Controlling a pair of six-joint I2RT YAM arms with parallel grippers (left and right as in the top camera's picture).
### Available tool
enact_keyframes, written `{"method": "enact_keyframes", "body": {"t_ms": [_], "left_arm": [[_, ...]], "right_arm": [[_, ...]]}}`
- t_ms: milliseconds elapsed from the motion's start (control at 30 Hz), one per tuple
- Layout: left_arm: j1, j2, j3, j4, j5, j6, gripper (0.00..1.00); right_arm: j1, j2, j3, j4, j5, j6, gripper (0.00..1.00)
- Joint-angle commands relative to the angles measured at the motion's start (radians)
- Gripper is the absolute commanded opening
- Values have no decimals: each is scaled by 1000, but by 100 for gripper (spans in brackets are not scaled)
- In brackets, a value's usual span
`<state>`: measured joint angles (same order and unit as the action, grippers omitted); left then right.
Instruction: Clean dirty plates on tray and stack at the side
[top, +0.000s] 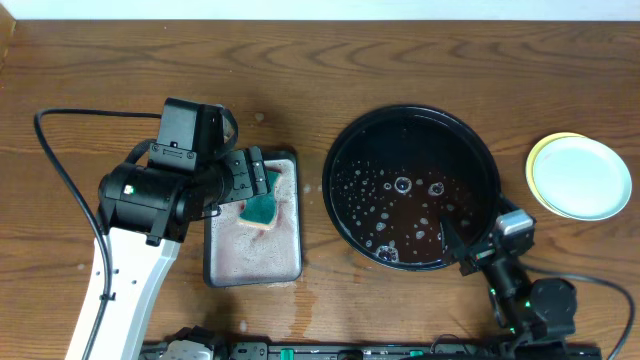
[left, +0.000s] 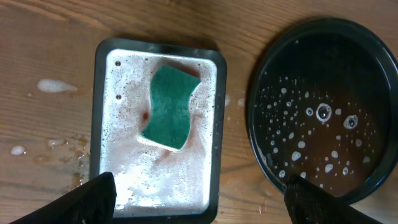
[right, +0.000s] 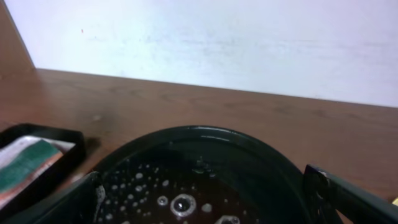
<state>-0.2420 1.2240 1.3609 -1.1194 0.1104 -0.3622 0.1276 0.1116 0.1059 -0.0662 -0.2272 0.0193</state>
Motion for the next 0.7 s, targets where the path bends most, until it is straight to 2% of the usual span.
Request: {"method": "enact_keyframes", "body": {"t_ms": [0,667], "left_arm": [[5,-1,4,-2,10,7,86],[5,-1,4,-2,10,7,86]], "right_arm": [[-4,-75,-75,45,13,-27,99],[-2,-105,-100,10,21,-28,99]]}}
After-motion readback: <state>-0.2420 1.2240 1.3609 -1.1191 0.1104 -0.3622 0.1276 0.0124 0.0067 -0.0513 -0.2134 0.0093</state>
